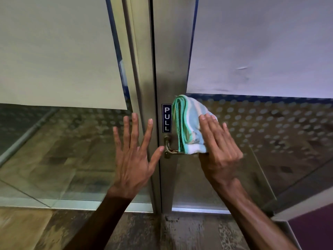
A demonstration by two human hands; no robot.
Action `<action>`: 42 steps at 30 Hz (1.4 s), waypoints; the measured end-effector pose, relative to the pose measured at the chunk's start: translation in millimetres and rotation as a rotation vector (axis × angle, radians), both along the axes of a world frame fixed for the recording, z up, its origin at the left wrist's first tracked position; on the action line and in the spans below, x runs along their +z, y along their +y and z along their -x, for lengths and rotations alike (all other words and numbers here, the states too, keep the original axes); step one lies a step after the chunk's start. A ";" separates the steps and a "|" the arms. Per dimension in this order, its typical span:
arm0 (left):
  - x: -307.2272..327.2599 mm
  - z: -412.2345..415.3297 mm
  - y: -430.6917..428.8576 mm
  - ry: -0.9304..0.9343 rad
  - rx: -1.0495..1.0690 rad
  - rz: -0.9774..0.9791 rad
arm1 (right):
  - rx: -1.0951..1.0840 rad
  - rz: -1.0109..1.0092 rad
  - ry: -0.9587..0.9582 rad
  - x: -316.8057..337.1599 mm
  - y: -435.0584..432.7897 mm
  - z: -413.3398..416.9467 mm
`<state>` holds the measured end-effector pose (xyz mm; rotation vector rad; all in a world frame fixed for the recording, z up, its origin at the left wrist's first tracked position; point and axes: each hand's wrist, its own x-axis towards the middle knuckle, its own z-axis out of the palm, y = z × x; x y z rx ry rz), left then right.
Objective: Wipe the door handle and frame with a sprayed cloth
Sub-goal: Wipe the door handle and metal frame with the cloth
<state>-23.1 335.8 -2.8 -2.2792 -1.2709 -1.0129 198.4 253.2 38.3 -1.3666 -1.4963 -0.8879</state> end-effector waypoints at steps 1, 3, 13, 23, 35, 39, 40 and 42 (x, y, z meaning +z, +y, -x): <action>-2.7 -0.4 10.2 0.007 -0.008 -0.028 | -0.006 -0.018 0.015 2.5 4.6 0.0; -7.0 -2.2 31.2 0.003 -0.010 -0.078 | -0.033 -0.068 0.026 4.7 16.4 1.8; -19.9 -10.3 104.2 -0.136 -0.068 -0.147 | -0.183 -0.101 -0.138 -19.9 87.3 28.0; -19.1 -9.2 112.3 -0.175 -0.109 -0.129 | -0.269 0.044 -0.212 -29.9 109.5 37.1; -23.1 -16.3 119.0 -0.188 -0.115 -0.162 | -0.212 0.375 -0.182 -69.1 83.6 42.5; -25.5 -18.3 118.2 -0.194 -0.112 -0.144 | -0.165 0.532 -0.154 -60.0 76.0 45.1; -25.3 -19.1 117.7 -0.195 -0.115 -0.142 | -0.139 0.574 -0.142 -56.9 72.5 44.9; -24.5 -19.7 116.6 -0.194 -0.124 -0.141 | -0.096 0.611 -0.093 -50.4 62.0 42.9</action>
